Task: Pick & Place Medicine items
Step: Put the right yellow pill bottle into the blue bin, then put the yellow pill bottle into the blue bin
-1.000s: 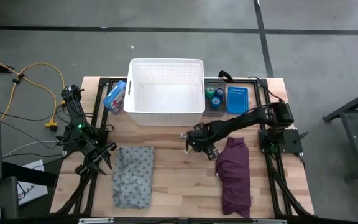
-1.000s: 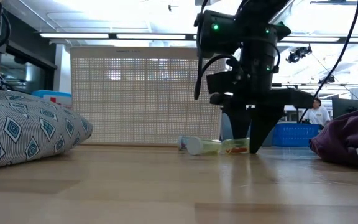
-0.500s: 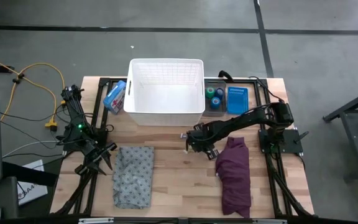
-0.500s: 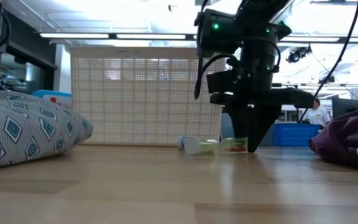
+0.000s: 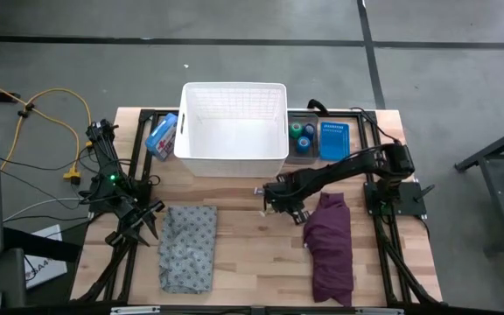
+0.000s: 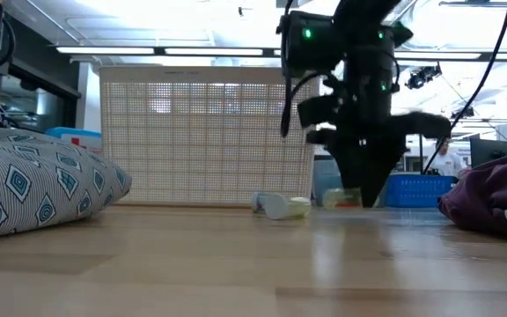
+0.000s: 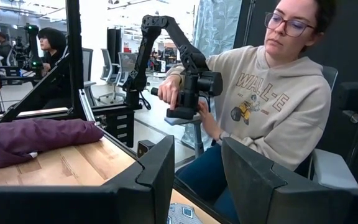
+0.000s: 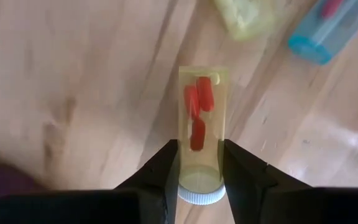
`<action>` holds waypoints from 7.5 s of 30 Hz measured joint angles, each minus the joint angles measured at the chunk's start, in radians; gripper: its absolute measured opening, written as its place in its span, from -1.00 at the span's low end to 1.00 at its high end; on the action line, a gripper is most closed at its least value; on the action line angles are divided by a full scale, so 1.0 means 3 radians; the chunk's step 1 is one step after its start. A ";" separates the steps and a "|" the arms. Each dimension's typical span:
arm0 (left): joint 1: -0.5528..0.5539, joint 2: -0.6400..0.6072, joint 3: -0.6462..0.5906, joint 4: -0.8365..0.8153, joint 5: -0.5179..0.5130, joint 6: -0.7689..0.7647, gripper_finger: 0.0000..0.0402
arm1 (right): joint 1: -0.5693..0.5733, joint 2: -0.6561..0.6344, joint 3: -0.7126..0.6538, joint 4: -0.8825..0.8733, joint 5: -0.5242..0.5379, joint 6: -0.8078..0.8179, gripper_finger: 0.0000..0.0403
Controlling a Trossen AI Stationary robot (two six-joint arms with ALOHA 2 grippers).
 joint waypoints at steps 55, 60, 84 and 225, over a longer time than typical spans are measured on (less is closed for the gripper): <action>-0.0001 0.0001 0.0000 0.0000 0.0000 0.0000 -0.37 | -0.1024 -0.1482 0.0239 -0.1836 -0.0519 0.1075 -0.52; 0.0000 0.0001 0.0000 0.0001 0.0000 0.0000 -0.37 | -0.1303 -0.1639 0.0239 -0.1837 -0.0229 0.1102 -0.52; 0.0000 0.0001 0.0000 0.0001 0.0000 0.0000 -0.37 | -0.2639 -0.1380 0.0117 -0.1536 0.0925 0.2287 -0.52; 0.0003 0.0020 0.0000 0.0098 -0.0017 0.0000 -0.37 | 0.0130 -0.0512 -0.1019 0.2961 -0.0517 -0.0433 -0.19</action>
